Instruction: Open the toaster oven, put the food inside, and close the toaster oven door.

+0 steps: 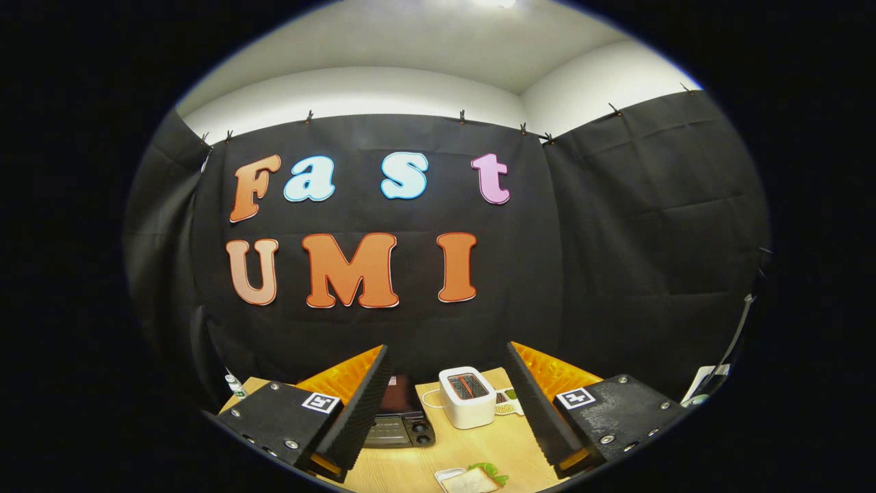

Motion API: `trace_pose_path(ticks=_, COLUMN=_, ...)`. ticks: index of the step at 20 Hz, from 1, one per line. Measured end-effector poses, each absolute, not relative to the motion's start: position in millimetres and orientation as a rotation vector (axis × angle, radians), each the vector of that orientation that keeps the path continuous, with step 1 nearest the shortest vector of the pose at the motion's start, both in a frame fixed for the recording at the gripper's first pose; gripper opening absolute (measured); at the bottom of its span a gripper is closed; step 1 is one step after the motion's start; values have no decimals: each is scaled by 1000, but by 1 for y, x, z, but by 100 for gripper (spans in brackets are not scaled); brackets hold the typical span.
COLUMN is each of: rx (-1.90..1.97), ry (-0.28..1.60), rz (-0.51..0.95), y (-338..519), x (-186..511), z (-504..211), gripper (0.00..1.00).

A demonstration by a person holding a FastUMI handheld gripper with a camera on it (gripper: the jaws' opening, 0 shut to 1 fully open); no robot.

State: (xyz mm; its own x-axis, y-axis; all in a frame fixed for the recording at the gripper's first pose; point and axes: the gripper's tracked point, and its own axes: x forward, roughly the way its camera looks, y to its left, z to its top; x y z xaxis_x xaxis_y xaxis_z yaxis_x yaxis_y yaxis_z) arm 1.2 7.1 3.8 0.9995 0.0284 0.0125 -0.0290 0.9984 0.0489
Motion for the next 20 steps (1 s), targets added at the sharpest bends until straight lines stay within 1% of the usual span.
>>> trace_pose_path(ticks=13, rx=53, ry=1, rz=5, y=13, x=16, z=-7, gripper=99)
trace_pose_path(ticks=17, rx=50, ry=11, rz=-19, y=25, x=37, z=-26, gripper=99)
trace_pose_path(ticks=20, rx=68, ry=24, rz=10, y=58, x=56, z=-50, gripper=99)
